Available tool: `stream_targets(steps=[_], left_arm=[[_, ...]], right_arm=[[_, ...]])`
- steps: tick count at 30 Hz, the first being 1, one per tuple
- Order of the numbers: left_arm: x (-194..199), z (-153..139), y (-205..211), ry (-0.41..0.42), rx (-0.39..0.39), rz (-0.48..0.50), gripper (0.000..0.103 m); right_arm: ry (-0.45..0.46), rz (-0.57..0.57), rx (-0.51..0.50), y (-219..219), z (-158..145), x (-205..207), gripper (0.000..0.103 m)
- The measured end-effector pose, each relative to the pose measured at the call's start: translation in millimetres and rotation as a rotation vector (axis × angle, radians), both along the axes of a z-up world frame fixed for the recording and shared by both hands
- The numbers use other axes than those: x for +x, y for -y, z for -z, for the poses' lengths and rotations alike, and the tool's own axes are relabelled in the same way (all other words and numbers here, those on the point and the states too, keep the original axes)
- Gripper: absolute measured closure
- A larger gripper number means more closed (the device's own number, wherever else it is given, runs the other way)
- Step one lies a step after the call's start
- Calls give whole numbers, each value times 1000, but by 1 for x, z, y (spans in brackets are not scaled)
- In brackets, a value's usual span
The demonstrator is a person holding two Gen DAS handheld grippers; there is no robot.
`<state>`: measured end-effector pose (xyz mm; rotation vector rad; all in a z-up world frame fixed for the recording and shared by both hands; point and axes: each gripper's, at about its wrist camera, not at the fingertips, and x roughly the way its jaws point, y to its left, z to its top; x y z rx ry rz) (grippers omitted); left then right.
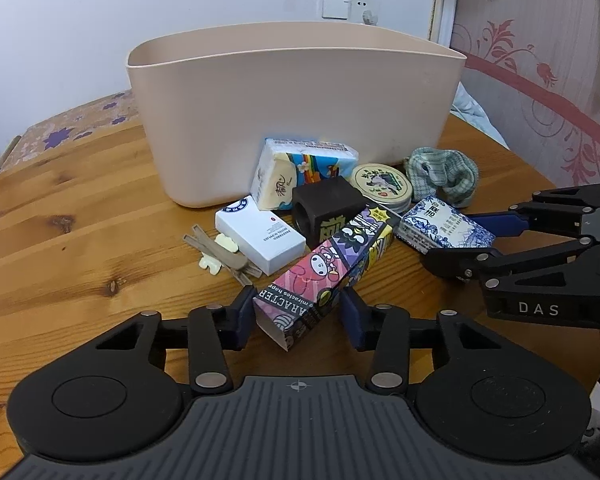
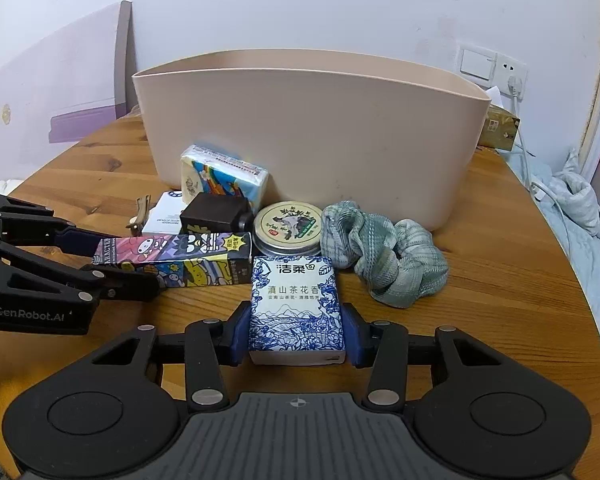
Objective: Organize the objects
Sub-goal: 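Grasp the pink cartoon box with left tool while right tool grasps the blue-and-white tea box, then lift the pink box with left tool while right tool carries the tea box over the basket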
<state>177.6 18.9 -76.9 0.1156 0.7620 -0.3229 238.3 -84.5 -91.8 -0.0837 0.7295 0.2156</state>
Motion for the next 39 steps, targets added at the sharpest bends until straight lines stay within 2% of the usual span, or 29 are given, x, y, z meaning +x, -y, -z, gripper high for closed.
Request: stream_targets(steps=[17, 27, 39], left_arm=[[-17, -10, 5, 2, -28, 72, 79], [-29, -26, 3, 37, -34, 86, 80], [-48, -60, -9, 137, -45, 87, 80]], right_arm=[[-15, -10, 27, 11, -7, -12, 60], [23, -15, 34, 23, -27, -23, 60], [104, 17, 26, 44, -60, -27, 60]])
